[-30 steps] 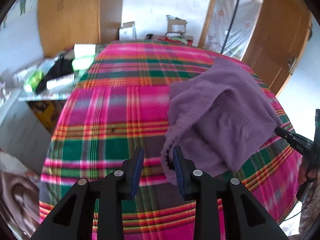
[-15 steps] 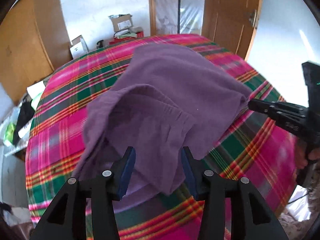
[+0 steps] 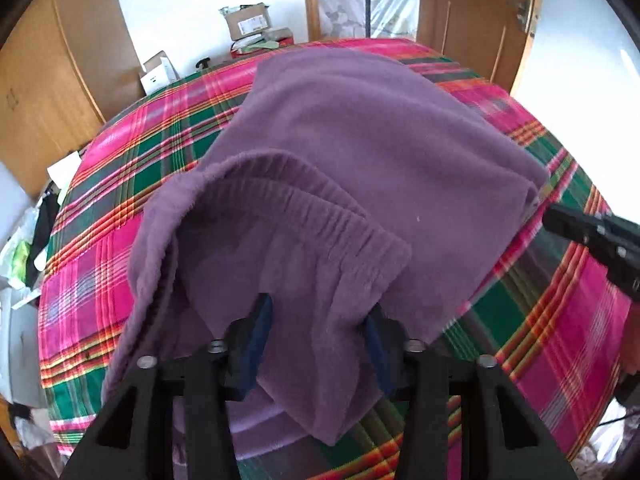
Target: Fold clothes
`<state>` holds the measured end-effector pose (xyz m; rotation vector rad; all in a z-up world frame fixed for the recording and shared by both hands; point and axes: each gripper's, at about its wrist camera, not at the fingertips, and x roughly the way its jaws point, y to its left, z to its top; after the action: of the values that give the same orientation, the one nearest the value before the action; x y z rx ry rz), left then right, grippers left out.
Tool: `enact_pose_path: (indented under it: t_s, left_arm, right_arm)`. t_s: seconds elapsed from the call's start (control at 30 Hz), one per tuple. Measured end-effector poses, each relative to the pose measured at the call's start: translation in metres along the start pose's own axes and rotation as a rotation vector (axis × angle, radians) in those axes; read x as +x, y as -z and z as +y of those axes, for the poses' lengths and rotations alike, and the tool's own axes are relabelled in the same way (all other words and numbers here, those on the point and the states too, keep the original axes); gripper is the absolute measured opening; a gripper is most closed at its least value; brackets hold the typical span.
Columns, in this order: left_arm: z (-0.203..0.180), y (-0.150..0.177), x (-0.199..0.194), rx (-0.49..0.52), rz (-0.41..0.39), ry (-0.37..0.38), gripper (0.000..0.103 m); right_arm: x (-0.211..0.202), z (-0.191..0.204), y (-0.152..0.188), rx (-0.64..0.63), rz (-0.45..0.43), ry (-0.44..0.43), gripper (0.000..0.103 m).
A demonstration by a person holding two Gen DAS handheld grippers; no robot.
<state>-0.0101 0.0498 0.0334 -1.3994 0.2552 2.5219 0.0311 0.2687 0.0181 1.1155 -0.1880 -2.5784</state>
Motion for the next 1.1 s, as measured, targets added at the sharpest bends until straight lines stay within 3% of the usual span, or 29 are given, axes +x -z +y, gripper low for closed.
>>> enact_pose_path:
  t_s: [0.1, 0.2, 0.4, 0.67, 0.77, 0.93, 1.1]
  left_arm:
    - [0.006, -0.005, -0.004, -0.023, -0.024, 0.026, 0.01]
    - [0.013, -0.008, -0.012, -0.061, -0.054, 0.055, 0.008]
    - [0.043, -0.016, -0.044, -0.181, -0.149, 0.089, 0.007]
    - [0.09, -0.039, -0.074, -0.313, -0.263, 0.08, 0.007]
    - [0.104, -0.042, -0.078, -0.341, -0.285, 0.066, 0.007]
    - [0.124, -0.04, -0.087, -0.379, -0.314, 0.045, 0.007]
    - [0.143, -0.035, -0.09, -0.408, -0.317, 0.042, 0.007]
  right_arm:
    - [-0.003, 0.0, 0.0, 0.004, -0.007, -0.008, 0.005]
    - [-0.006, 0.003, 0.0, -0.022, -0.022, -0.001, 0.005]
    - [-0.01, 0.01, -0.001, -0.074, -0.044, -0.006, 0.006]
    - [-0.02, 0.034, -0.011, -0.163, -0.124, -0.024, 0.033]
    - [-0.02, 0.05, -0.014, -0.238, -0.16, -0.039, 0.037]
    - [-0.006, 0.081, -0.018, -0.382, -0.147, -0.063, 0.04]
    - [0.017, 0.097, -0.023, -0.482, -0.141, 0.05, 0.041]
